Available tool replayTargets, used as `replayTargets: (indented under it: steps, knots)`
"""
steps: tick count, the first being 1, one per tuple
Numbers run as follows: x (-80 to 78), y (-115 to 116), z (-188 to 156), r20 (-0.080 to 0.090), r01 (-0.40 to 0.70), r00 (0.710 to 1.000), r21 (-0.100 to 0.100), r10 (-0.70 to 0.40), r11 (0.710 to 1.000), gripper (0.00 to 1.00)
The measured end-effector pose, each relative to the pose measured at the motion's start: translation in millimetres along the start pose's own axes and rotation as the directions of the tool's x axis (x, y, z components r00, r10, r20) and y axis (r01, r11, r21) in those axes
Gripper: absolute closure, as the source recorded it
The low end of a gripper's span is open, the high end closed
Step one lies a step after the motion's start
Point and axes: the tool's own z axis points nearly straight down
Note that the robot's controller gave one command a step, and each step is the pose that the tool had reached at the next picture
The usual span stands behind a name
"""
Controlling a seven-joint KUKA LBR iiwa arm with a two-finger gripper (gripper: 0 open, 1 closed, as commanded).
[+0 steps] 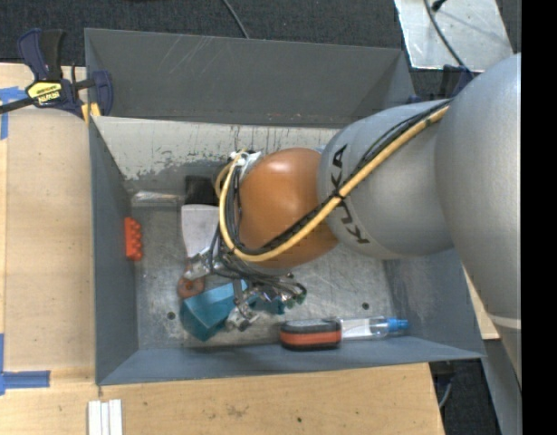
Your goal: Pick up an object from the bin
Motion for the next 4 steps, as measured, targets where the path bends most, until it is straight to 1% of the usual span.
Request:
replayTargets:
  steps: [1, 2, 3, 4]
  knots:
    - [5.9, -10, -1, 0.010, 0.012, 1.000, -0.009, -0.012, 1.000, 0.00]
    - [7.6, -34, 3, 0.054, 0.288, 0.956, -0.001, -0.288, 0.958, 1.00]
    - [7.5, -34, 3, 0.054, 0.288, 0.956, -0.001, -0.287, 0.958, 1.00]
    - [5.7, -30, 2, 0.047, 0.283, 0.958, 0.004, -0.283, 0.959, 1.00]
